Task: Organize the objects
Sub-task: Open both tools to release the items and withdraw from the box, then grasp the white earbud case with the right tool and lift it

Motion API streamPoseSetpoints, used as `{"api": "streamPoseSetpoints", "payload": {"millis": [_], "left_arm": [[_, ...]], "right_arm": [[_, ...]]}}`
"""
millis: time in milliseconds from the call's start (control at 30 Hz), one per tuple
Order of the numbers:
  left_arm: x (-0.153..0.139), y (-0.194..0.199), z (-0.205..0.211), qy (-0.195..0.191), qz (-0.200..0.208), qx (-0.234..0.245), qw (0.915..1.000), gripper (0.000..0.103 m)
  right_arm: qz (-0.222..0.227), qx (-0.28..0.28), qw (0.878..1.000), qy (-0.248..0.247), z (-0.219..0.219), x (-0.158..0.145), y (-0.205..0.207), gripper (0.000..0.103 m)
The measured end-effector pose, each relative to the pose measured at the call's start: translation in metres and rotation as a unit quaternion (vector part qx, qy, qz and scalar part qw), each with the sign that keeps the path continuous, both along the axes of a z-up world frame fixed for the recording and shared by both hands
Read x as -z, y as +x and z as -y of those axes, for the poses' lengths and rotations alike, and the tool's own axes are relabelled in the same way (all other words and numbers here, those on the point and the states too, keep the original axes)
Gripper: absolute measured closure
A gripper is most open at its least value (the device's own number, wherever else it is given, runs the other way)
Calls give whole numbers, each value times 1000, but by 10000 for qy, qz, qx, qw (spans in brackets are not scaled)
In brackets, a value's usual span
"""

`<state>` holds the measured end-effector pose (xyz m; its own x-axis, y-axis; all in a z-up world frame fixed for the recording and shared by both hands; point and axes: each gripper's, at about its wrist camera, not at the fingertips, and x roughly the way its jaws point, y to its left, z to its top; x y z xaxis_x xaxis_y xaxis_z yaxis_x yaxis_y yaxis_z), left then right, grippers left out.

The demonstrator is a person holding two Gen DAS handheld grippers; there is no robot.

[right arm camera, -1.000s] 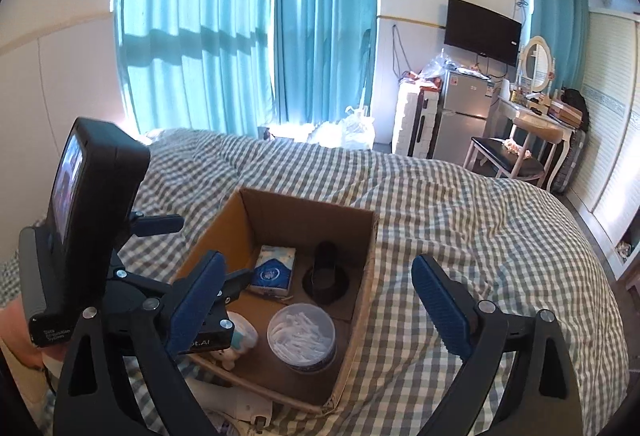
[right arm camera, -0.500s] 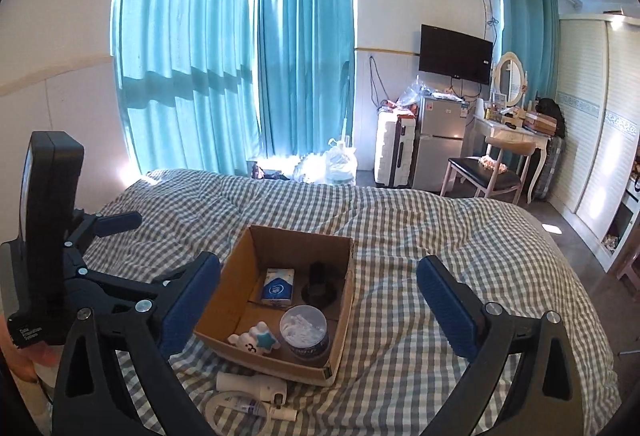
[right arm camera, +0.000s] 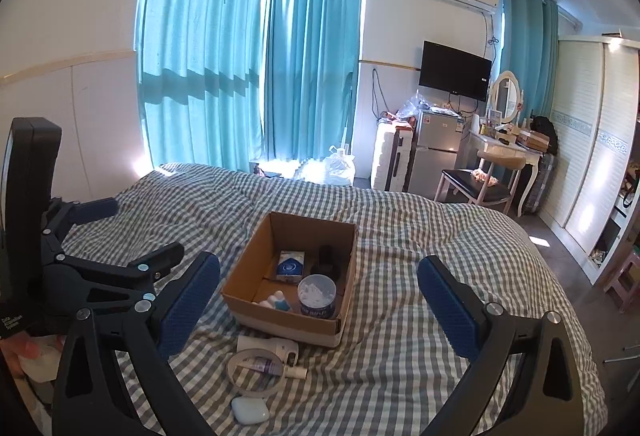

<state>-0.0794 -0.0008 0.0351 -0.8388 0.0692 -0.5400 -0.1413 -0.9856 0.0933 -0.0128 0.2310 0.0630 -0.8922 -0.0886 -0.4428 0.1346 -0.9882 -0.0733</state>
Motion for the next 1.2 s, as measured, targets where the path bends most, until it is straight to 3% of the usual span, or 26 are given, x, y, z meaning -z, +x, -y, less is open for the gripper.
{"api": "streamPoseSetpoints", "payload": {"millis": [367, 500, 633, 867, 1000, 1200], "left_arm": [[48, 36, 25, 59, 172, -550, 9983, 1], [76, 39, 29, -99, 301, -613, 9976, 1], [113, 38, 36, -114, 702, -559, 9959, 1], [155, 36, 36, -305, 1116, -602, 9915, 1], [168, 29, 48, -241, 1406, -857, 9860, 1], [178, 23, 72, 269, 1678, -1039, 9800, 1]], "right_arm": [[227, 79, 9997, 90, 20, 48, 13, 3], [641, 49, 9979, 97, 25, 90, 2, 3], [1179, -5, 9929, 183, 28, 141, -9, 3], [2361, -385, 9708, 177, 44, 231, -24, 5], [2720, -522, 9601, 385, 55, 256, -32, 15], [2949, -798, 9498, 673, 72, 280, -39, 36]]}}
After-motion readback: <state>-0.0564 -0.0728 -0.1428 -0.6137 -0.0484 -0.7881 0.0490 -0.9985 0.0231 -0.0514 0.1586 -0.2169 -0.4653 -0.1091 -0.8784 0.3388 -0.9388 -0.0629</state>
